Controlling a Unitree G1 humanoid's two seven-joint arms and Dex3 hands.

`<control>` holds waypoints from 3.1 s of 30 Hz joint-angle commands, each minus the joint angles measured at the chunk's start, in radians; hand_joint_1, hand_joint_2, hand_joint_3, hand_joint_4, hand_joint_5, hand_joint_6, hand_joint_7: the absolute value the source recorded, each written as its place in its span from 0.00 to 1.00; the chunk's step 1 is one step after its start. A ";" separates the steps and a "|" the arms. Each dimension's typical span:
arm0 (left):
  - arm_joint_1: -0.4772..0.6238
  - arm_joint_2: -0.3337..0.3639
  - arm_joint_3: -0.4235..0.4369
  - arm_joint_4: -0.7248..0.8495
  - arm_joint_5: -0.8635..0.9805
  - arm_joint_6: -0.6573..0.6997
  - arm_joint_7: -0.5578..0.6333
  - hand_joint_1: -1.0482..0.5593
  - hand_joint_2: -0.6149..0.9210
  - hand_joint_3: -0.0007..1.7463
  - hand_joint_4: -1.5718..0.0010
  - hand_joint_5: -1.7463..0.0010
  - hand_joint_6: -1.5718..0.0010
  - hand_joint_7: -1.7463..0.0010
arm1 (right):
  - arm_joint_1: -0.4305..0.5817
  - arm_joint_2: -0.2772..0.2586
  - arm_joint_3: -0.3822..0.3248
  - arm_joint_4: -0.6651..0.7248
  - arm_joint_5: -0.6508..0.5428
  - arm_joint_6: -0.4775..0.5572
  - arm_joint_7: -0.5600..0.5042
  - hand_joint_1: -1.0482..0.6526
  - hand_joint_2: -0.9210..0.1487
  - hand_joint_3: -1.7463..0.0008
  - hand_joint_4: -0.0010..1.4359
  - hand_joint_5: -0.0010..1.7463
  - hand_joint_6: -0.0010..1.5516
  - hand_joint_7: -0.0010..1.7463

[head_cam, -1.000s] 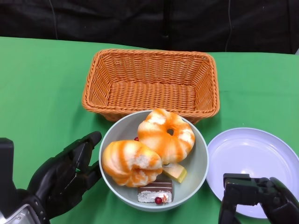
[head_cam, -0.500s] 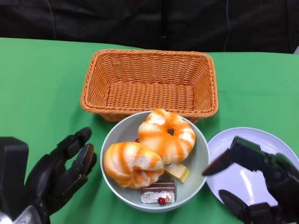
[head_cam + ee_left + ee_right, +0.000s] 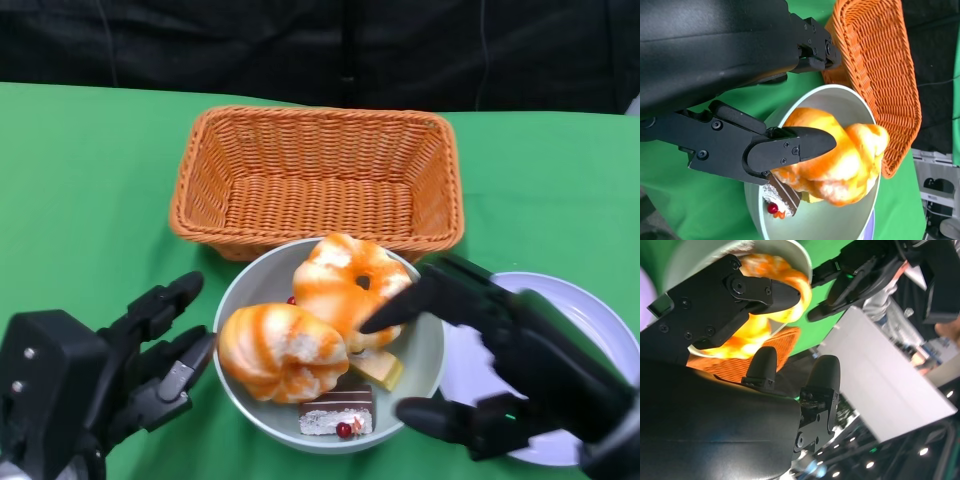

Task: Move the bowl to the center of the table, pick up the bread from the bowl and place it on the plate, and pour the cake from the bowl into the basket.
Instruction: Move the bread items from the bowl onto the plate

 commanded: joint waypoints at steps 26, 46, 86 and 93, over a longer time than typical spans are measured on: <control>0.009 -0.001 -0.011 0.001 -0.101 -0.002 -0.104 0.28 1.00 0.33 0.84 0.90 0.87 0.99 | -0.122 0.129 0.174 0.154 -0.311 0.113 -0.209 0.39 0.32 0.72 0.00 0.63 0.00 0.56; 0.014 -0.021 -0.048 -0.033 -0.019 0.008 0.005 0.31 1.00 0.35 0.86 0.82 0.85 0.99 | -0.209 0.084 0.195 0.352 -0.399 0.100 -0.316 0.37 0.08 0.92 0.00 0.45 0.01 0.37; 0.022 -0.130 -0.042 0.062 0.135 -0.216 0.180 0.30 1.00 0.27 0.85 0.56 0.69 0.97 | -0.272 0.087 0.163 0.727 -0.313 -0.394 -0.698 0.52 0.76 0.00 0.71 1.00 0.55 0.93; 0.021 -0.129 -0.036 0.074 0.126 -0.228 0.163 0.32 1.00 0.27 0.88 0.52 0.69 0.97 | -0.267 0.101 0.117 0.638 -0.287 -0.372 -0.681 0.50 0.75 0.00 0.69 1.00 0.56 0.92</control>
